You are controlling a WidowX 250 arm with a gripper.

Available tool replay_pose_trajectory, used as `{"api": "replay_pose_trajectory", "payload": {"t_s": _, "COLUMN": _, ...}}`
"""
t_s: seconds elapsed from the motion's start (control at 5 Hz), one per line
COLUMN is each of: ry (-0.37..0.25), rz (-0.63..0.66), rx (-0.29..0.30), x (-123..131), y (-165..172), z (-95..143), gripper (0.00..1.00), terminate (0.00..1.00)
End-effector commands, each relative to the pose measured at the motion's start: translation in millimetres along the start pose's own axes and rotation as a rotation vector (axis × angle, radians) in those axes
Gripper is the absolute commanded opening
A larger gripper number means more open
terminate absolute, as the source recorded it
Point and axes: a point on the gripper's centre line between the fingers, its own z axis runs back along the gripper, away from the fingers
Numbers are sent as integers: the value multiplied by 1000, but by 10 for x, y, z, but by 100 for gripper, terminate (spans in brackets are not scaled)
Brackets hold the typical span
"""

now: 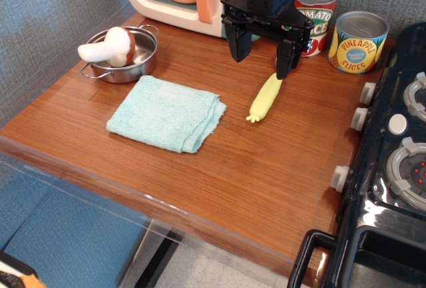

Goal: Move the mushroom and place the stem on back center of cloth.

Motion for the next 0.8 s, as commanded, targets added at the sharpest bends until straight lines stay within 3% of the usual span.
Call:
{"api": "replay_pose_trajectory", "payload": {"t_s": 0.0, "ry": 0, "rz": 0, "rx": 0, "x": 0, "y": 0, "z": 0, "gripper": 100, "terminate": 0}}
{"api": "replay_pose_trajectory", "payload": {"t_s": 0.4, "ry": -62, "rz": 143, "rx": -47, "x": 126, "y": 443, "z": 214, "gripper": 100, "terminate": 0}}
{"api": "replay_pose_trajectory", "payload": {"t_s": 0.6, "ry": -110, "rz": 214, "rx": 19, "x": 129, "y": 850, "z": 336, "gripper": 100, "terminate": 0}}
